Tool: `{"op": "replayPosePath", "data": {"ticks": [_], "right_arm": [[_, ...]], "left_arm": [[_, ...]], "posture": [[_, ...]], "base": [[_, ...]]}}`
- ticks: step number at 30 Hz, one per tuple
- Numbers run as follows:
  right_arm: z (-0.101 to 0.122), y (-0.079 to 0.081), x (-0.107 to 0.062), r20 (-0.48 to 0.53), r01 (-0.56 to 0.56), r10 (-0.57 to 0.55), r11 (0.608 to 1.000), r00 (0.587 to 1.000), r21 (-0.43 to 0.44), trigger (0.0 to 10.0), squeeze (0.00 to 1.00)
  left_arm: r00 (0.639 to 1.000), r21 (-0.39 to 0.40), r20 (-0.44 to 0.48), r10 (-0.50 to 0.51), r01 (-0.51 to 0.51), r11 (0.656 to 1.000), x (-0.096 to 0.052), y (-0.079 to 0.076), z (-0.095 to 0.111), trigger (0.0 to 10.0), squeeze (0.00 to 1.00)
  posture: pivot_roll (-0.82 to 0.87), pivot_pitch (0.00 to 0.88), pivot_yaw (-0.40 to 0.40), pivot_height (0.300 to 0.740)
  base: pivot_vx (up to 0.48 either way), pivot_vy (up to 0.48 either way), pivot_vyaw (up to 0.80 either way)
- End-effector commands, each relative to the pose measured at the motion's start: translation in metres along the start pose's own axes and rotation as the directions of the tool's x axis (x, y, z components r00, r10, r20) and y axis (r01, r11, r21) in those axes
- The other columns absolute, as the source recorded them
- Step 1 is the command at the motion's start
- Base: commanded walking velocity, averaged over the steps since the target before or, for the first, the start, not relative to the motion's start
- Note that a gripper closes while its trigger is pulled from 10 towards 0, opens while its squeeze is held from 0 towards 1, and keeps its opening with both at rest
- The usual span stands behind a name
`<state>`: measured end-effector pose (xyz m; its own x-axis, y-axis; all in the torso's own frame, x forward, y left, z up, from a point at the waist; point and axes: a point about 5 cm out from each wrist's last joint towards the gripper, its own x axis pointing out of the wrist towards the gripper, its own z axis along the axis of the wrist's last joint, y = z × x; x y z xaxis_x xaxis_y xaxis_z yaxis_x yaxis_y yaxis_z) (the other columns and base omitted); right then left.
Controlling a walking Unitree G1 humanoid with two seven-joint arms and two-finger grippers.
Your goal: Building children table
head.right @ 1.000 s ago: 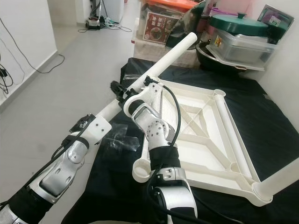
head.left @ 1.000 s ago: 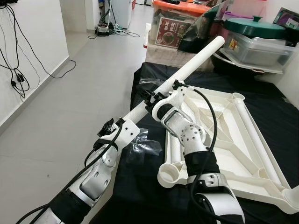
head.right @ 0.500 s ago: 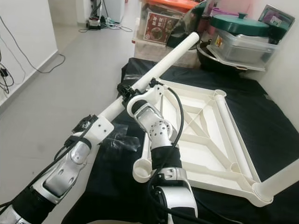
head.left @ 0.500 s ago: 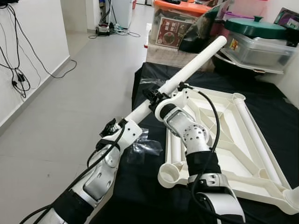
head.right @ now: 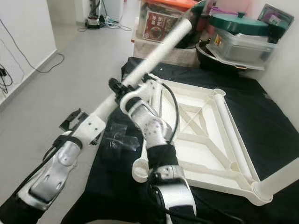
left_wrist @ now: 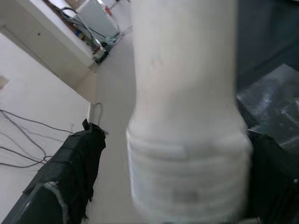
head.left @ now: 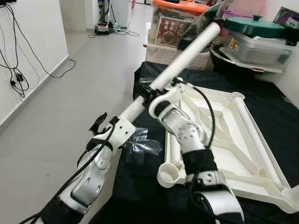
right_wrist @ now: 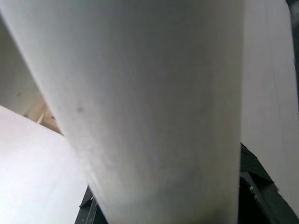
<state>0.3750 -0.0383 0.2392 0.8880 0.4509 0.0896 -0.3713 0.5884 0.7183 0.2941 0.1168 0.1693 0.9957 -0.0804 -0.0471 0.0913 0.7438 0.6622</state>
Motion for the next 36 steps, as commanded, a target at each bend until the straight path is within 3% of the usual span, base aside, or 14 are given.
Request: {"op": "replayPosePath", "data": {"ticks": [1,3,4,6,12,13,16,18,20,21,24,28,36], "right_arm": [[-0.004,0.007,0.003,0.007,-0.021,0.021,1.000,1.000,0.006,0.0,0.00],[0.008,0.002,0.004,0.047,-0.005,0.007,0.999,0.999,-0.037,0.0,0.00],[0.030,-0.006,0.006,0.125,0.032,-0.019,0.994,0.992,-0.105,0.0,0.00],[0.062,-0.011,0.005,0.249,0.095,-0.047,0.978,0.967,-0.184,0.0,0.00],[0.080,-0.005,0.002,0.312,0.052,0.013,0.979,0.950,-0.198,0.0,0.00],[0.082,0.002,0.001,0.313,-0.007,0.084,0.971,0.946,-0.240,0.0,0.00],[0.081,0.010,-0.001,0.289,-0.090,0.173,0.956,0.941,-0.280,0.0,0.00],[0.073,0.020,-0.004,0.210,-0.240,0.322,0.910,0.923,-0.338,0.0,0.00],[0.065,0.023,-0.004,0.154,-0.321,0.395,0.877,0.906,-0.357,0.0,0.00],[0.065,0.023,-0.004,0.154,-0.321,0.395,0.877,0.906,-0.357,0.0,0.00],[0.054,0.026,-0.005,0.093,-0.399,0.466,0.829,0.880,-0.392,0.0,0.00],[0.051,0.027,-0.006,0.075,-0.420,0.484,0.818,0.872,-0.393,0.0,0.00],[0.049,0.023,-0.009,0.048,-0.449,0.506,0.801,0.861,-0.397,0.0,0.00]], "left_arm": [[1.000,0.010,-0.007,0.000,0.000,1.000,-0.002,0.002,-0.001,10.0,1.00],[1.000,0.010,-0.001,0.007,-0.007,1.000,-0.005,0.006,0.001,10.0,1.00],[1.000,-0.052,0.023,0.003,-0.002,0.999,-0.008,0.008,0.006,10.0,0.00],[0.998,-0.164,0.040,-0.042,0.048,0.985,-0.014,0.004,0.005,10.0,0.00],[0.997,-0.206,0.029,-0.076,0.081,0.975,-0.022,-0.003,-0.004,10.0,0.00],[0.996,-0.234,0.022,-0.087,0.090,0.968,-0.025,-0.004,-0.007,10.0,0.00],[0.996,-0.266,0.013,-0.092,0.092,0.960,-0.029,-0.003,-0.011,10.0,0.00],[0.996,-0.291,-0.017,-0.085,0.076,0.954,-0.036,0.004,-0.022,10.0,0.00],[0.996,-0.294,-0.029,-0.083,0.071,0.953,-0.040,0.008,-0.027,10.0,0.00],[0.996,-0.294,-0.029,-0.083,0.071,0.953,-0.040,0.008,-0.027,10.0,0.00],[0.995,-0.312,-0.007,-0.102,0.094,0.945,-0.044,0.008,-0.028,10.0,0.00],[0.993,-0.322,0.009,-0.121,0.118,0.939,-0.045,0.005,-0.028,10.0,0.00],[0.993,-0.418,0.036,-0.109,0.114,0.901,-0.047,0.007,-0.026,10.0,0.00]], "posture": [[0.16,0.000,-0.147,0.740],[0.16,0.000,-0.148,0.740],[0.16,0.000,-0.151,0.740],[0.16,0.000,-0.151,0.740],[0.16,0.000,-0.147,0.740],[0.16,0.000,-0.143,0.740],[0.15,0.000,-0.141,0.740],[0.16,0.000,-0.155,0.740],[0.16,0.000,-0.157,0.740],[0.16,0.000,-0.157,0.740],[0.16,0.000,-0.155,0.740],[0.16,0.000,-0.156,0.740],[0.15,0.000,-0.149,0.740]], "base": [[0.000,0.000,0.00],[0.000,0.000,0.00],[0.000,0.000,0.00],[0.000,0.000,0.00],[0.000,0.000,0.00],[0.000,0.000,0.00],[0.000,0.000,0.00],[0.000,0.000,0.00],[0.000,0.000,0.00],[0.000,0.000,0.00],[0.000,0.000,0.00],[0.000,0.000,0.00],[0.000,0.000,0.00]]}}
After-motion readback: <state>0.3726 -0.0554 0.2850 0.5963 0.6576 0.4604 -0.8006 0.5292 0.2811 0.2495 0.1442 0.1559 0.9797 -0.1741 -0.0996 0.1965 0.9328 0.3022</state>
